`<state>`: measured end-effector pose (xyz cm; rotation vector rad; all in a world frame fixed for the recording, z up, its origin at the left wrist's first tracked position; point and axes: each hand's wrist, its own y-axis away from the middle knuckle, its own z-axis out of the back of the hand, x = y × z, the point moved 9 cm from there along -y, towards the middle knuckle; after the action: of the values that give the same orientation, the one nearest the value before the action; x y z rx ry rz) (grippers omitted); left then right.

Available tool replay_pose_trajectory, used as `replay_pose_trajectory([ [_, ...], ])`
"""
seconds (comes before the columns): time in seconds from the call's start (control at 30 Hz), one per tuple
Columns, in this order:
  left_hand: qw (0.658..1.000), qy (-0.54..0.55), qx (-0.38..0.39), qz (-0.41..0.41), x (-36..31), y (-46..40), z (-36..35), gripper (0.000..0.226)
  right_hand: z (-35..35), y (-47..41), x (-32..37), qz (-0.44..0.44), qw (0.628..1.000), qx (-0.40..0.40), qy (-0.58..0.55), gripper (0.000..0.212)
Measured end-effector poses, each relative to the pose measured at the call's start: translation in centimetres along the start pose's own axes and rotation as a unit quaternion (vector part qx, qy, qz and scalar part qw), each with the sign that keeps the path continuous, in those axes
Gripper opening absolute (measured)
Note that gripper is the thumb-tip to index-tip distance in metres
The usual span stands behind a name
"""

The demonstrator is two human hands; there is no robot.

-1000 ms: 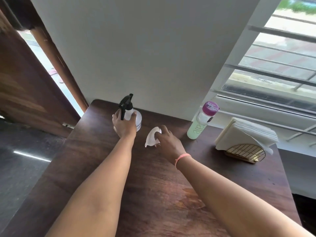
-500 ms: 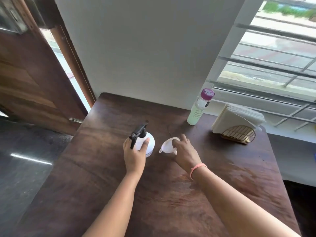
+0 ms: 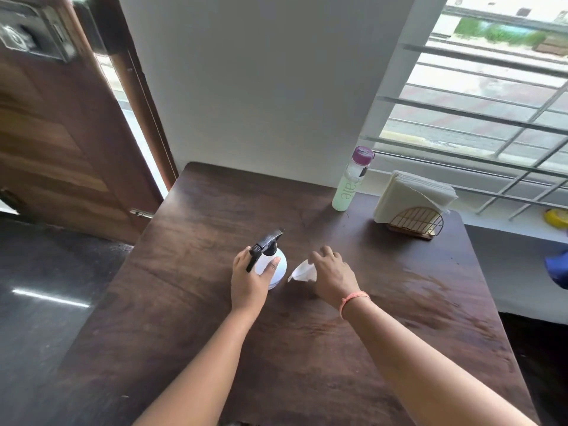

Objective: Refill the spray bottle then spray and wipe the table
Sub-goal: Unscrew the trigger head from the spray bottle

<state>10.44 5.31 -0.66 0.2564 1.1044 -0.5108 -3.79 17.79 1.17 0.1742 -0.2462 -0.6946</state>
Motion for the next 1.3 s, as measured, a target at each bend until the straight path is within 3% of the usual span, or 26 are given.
replay_pose_trajectory([
  [0.27,0.998,-0.002,0.055,0.04,0.2,0.6,-0.8,0.048,5.7,1.0,4.1,0.044,0.98,-0.14,-0.131,0.032],
  [0.43,0.994,-0.069,0.07,0.04,-0.1,-0.3,-0.8,0.069,6.1,0.3,7.2,0.119,0.961,-0.096,-0.232,0.046],
  [0.53,0.99,-0.095,0.092,0.043,-0.3,-0.6,-0.8,0.065,5.4,-0.2,8.4,0.155,0.96,-0.07,-0.224,0.034],
  [0.63,0.988,-0.104,0.083,0.075,-0.3,-0.9,-0.6,0.039,5.3,-0.4,9.3,0.168,0.963,-0.06,-0.204,0.027],
  [0.87,0.979,-0.121,0.127,0.107,-0.2,-1.2,-1.0,0.034,6.3,-0.9,10.9,0.195,0.972,-0.046,-0.126,0.02],
  [1.0,0.975,-0.122,0.15,0.109,1.2,-1.6,-1.2,0.047,6.9,-1.1,11.9,0.225,0.97,-0.043,-0.082,0.032],
  [1.3,0.973,-0.111,0.192,0.065,0.2,-2.3,-1.6,0.039,7.7,-1.0,12.3,0.275,0.955,-0.062,-0.094,0.046],
])
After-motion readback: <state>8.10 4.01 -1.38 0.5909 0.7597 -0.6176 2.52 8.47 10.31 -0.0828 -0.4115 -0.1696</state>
